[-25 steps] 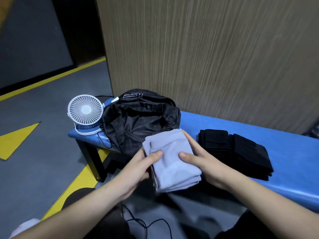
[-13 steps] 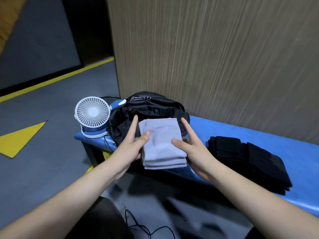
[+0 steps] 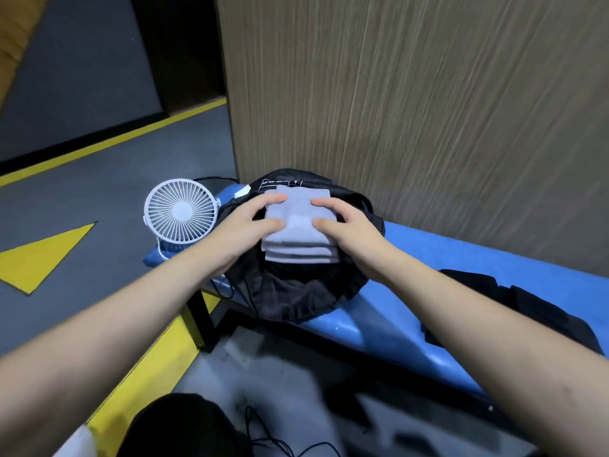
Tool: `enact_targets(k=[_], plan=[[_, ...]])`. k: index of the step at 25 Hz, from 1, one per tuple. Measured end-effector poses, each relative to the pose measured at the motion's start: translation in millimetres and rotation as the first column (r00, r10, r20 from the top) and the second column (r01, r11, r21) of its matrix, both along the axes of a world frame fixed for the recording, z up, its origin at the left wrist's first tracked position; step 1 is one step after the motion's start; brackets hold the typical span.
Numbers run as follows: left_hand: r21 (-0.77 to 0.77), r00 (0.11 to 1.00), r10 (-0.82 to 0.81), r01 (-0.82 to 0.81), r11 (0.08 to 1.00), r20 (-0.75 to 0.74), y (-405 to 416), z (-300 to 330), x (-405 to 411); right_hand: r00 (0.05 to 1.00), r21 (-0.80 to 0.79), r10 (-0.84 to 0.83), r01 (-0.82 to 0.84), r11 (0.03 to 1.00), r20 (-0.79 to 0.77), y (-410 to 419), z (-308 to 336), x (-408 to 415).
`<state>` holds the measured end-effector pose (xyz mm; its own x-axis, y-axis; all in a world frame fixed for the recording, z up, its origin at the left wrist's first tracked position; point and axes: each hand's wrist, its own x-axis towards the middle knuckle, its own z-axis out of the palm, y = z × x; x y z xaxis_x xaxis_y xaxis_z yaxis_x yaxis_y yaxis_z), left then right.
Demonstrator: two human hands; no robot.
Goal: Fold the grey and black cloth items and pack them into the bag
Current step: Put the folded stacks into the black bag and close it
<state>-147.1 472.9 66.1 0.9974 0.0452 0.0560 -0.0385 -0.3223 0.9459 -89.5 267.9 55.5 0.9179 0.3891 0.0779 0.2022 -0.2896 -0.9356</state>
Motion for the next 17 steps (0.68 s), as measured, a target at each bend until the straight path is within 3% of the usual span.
enact_targets(k=[3, 7, 17], plan=[[-0.011, 0.997, 0.028, -0.029, 1.000, -0.074, 5.6, -10.8, 28.0, 1.000, -0.035, -0.004, 0.003, 0.999, -0.011, 20.5, -8.1, 31.9], [0.086, 0.990, 0.069, -0.059, 0.995, -0.119, 5.0, -35.2, 34.4, 0.998, -0.081, 0.012, -0.017, 0.997, -0.057, 25.2, -35.0, 37.0], [0.484, 0.996, 0.041, 0.002, 0.875, -0.077, 8.0, -67.6, 33.7, 0.973, -0.313, 0.213, -0.177, 0.933, 0.084, -2.4, -79.3, 48.5]])
